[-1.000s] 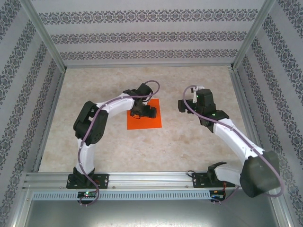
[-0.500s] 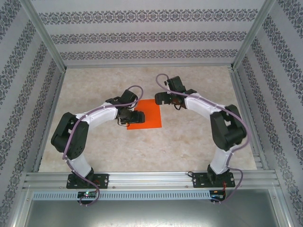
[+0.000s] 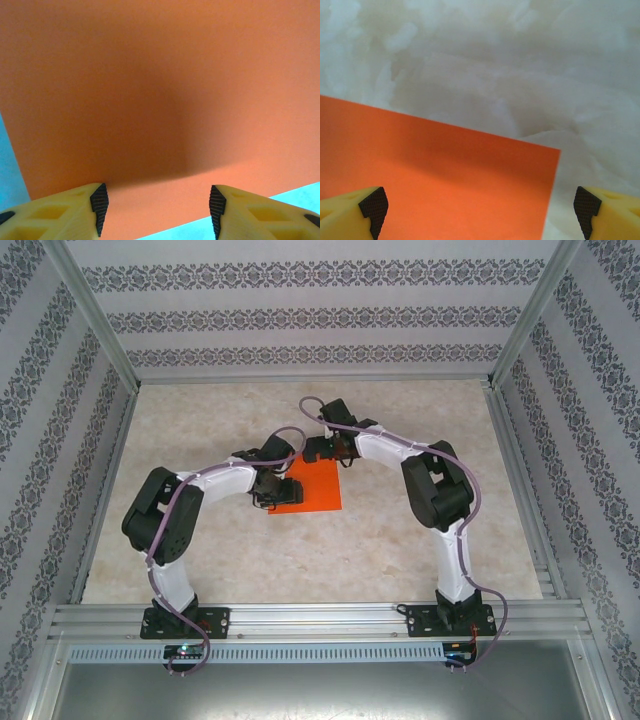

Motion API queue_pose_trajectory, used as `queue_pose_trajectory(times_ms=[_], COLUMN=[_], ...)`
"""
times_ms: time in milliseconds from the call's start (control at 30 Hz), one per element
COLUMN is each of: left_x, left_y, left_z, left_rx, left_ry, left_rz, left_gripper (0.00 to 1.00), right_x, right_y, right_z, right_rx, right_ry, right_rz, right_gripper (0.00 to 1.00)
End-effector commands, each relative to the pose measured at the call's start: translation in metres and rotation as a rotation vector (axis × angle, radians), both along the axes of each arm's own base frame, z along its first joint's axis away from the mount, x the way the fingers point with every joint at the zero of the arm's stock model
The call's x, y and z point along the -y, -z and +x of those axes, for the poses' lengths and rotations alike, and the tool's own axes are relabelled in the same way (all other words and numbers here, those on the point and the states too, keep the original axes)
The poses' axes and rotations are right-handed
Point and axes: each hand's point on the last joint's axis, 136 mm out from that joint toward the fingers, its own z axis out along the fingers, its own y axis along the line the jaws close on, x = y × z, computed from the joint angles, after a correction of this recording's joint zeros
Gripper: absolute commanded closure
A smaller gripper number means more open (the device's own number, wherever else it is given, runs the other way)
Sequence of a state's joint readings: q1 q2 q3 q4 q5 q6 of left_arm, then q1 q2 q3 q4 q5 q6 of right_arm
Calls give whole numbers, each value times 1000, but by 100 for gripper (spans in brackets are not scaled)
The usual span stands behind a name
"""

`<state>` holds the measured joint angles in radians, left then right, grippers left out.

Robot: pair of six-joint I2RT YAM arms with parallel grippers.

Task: Fold a paper plane with a square sheet of paper (fold left side to right side)
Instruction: Pick up the square sheet of paper from the center of the table.

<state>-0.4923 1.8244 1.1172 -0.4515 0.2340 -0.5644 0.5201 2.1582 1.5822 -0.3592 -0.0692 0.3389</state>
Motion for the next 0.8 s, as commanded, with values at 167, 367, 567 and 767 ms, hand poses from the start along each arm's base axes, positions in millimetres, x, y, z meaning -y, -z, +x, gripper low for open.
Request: queue_pose_trajectory(times_ms=[167, 367, 567, 767], left_x=[-8, -10, -8, -7], left_y=[19, 20, 17, 12], left_z=[-1, -2, 0, 2], left_rx=[-10, -6, 13, 33], left_ry=[-36, -42, -41, -47], left_rz=[16, 16, 4, -9], left_gripper=[44, 45, 46, 47], right_x=[-6, -17, -38, -49], right_y=[30, 34, 26, 19], right_z=[-22, -44, -65, -76], right_rx=[-114, -176, -194, -197], right_ry=[-27, -46, -108, -131], right_rz=[-30, 24, 85, 105], right_gripper=[2, 2, 7, 11])
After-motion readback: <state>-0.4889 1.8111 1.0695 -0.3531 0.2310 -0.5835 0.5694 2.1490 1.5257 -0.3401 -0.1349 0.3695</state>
